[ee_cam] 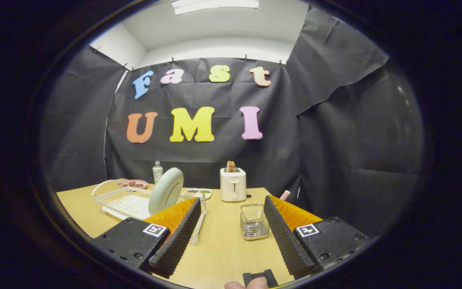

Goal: Take the plate from the dish rack, then take the spoon from the basket and place it into the plate.

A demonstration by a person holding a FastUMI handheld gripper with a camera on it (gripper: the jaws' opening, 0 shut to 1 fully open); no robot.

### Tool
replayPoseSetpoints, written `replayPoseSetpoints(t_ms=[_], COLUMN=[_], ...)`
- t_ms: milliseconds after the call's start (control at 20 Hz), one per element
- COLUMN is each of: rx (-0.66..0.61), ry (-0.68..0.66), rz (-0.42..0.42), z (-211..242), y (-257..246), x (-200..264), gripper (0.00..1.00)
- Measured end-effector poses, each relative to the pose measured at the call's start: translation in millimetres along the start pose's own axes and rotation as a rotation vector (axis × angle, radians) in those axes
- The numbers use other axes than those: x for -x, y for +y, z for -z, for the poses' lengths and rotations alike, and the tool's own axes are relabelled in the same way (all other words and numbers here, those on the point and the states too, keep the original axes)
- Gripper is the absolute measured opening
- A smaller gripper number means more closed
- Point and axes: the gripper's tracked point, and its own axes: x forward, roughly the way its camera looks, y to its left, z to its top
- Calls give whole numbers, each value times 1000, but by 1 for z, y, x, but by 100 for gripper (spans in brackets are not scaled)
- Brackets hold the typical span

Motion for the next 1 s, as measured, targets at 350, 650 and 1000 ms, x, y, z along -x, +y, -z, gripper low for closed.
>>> replayPoseSetpoints(t_ms=[350, 650, 1000], rx=[-9, -4, 22], ry=[5, 14, 25], rz=[6, 10, -14], z=[0, 0, 0], y=[6, 8, 11], x=[1, 4, 6], gripper=[100, 100, 100])
